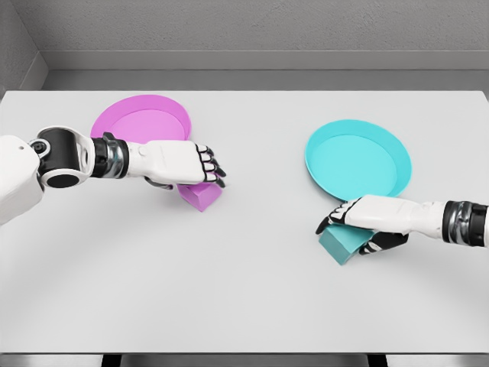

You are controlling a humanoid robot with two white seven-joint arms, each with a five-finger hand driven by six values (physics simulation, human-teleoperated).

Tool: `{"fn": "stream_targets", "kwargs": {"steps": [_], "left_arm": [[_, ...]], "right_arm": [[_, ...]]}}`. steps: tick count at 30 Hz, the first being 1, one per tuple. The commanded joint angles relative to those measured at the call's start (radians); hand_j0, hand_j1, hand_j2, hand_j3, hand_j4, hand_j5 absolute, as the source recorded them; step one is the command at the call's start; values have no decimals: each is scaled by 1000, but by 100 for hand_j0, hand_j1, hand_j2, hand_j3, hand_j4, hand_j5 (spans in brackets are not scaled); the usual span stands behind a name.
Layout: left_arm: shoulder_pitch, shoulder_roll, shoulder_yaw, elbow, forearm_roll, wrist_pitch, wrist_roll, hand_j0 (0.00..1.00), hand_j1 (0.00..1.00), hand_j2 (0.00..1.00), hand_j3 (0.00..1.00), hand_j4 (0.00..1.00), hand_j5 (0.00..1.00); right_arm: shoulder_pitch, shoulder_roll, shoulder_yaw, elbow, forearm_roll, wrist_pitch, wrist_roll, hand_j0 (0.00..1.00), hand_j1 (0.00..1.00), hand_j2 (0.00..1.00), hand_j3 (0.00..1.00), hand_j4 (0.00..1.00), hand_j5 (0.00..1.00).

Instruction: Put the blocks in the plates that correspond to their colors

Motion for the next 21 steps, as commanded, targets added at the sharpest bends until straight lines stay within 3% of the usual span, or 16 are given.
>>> {"fn": "stream_targets", "kwargs": {"steps": [1,6,14,16,21], "left_arm": [[0,1,0,-3,-1,1,-3,77,77,77,77,77,77],[0,3,-8,-9,-16,1,-9,62,62,62,62,62,62],[2,9,-5,-10,-16,1,-9,46,46,46,46,46,46],[3,10,-2,-16,-12,1,-6,43,43,43,43,43,43],[2,12,10,-23,25,1,0,43,43,43,43,43,43]], "right_arm": [[-6,-1,0,0,6,-2,3,60,60,60,60,60,60],[-25,0,-4,0,6,-8,1,60,60,60,60,60,60],[-69,16,-9,0,4,-9,1,60,60,60,60,60,60],[-69,17,-9,0,4,-11,1,56,56,56,56,56,56],[-78,17,-11,0,4,-11,1,56,56,56,56,56,56]]}}
